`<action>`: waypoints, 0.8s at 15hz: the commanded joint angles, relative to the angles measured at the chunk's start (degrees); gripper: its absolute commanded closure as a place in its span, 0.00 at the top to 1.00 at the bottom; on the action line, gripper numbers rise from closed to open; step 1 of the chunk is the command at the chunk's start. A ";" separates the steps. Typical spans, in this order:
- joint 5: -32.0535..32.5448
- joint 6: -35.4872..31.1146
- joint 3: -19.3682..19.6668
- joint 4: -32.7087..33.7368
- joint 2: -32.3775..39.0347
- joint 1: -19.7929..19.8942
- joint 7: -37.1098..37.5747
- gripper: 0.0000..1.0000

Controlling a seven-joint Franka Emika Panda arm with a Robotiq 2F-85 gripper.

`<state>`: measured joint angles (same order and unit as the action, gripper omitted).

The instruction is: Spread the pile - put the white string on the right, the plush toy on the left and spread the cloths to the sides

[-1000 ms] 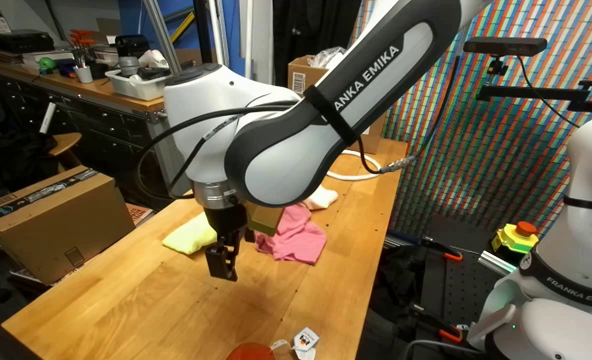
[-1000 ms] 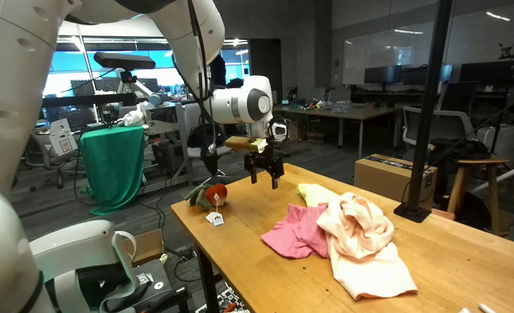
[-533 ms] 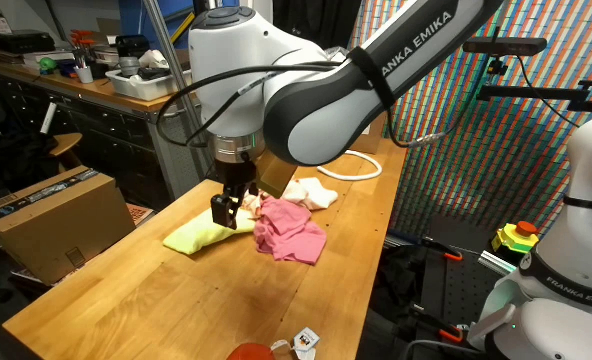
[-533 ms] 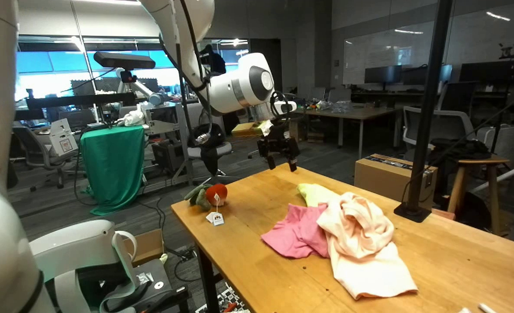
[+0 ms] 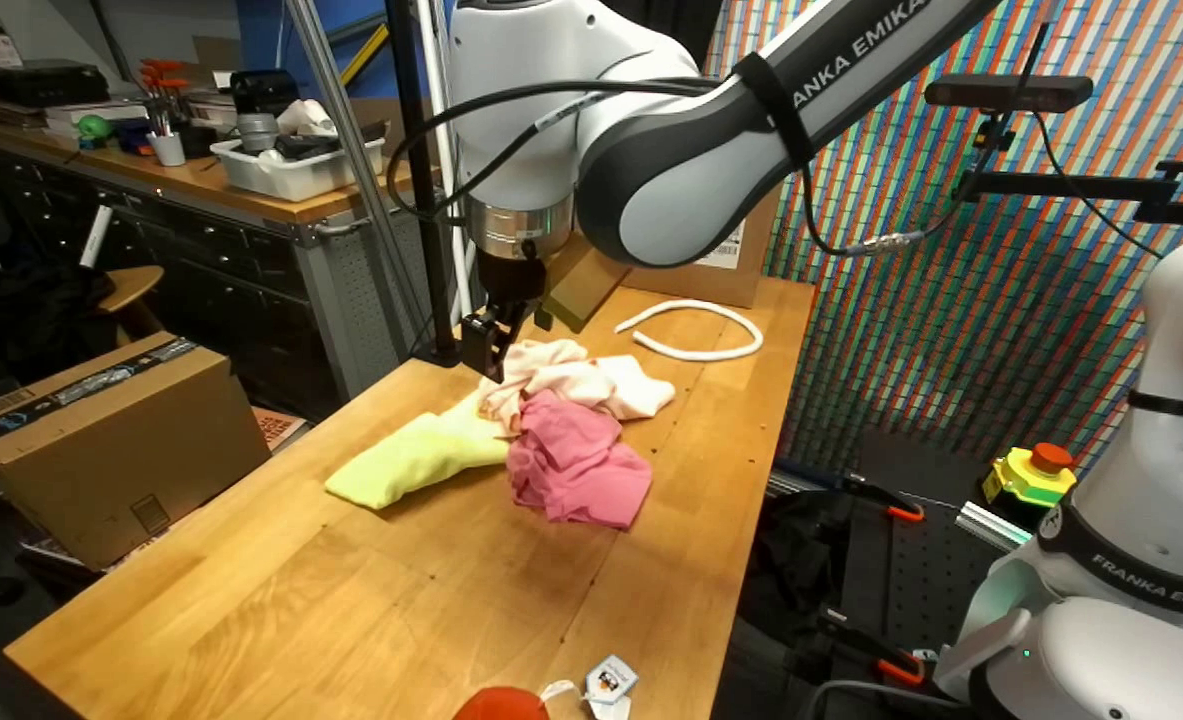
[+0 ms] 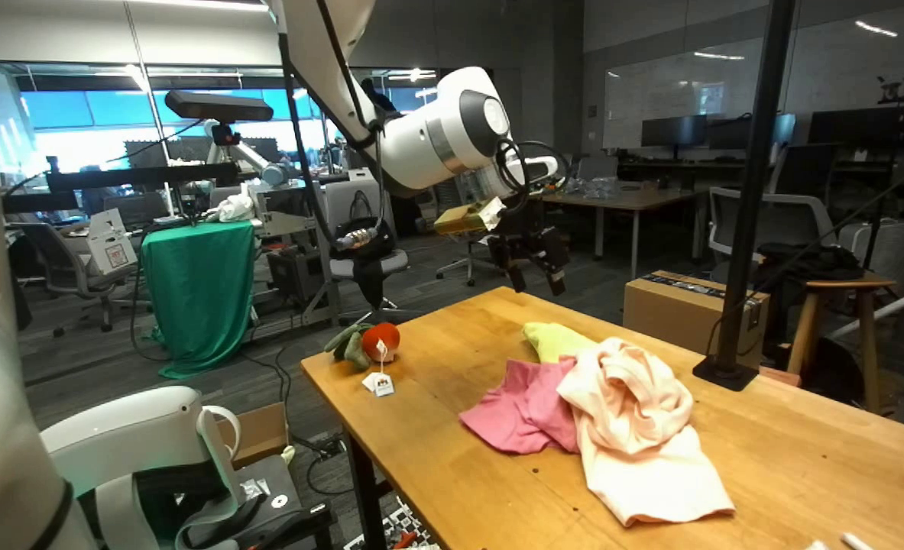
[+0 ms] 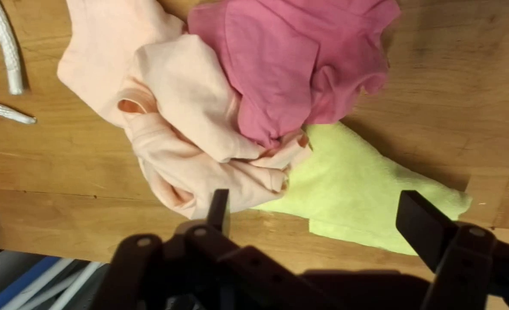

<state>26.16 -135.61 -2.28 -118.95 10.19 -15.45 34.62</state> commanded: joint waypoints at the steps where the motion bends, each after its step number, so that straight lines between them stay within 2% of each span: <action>1: 1.20 -3.14 0.59 -1.90 -1.14 2.48 1.23 1.00; 9: -1.38 -9.10 1.82 -1.42 2.07 6.54 -1.95 1.00; 12: -6.27 -10.48 1.17 -0.85 4.05 7.82 -6.79 1.00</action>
<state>24.34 -143.58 -0.87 -120.49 12.62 -8.67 32.95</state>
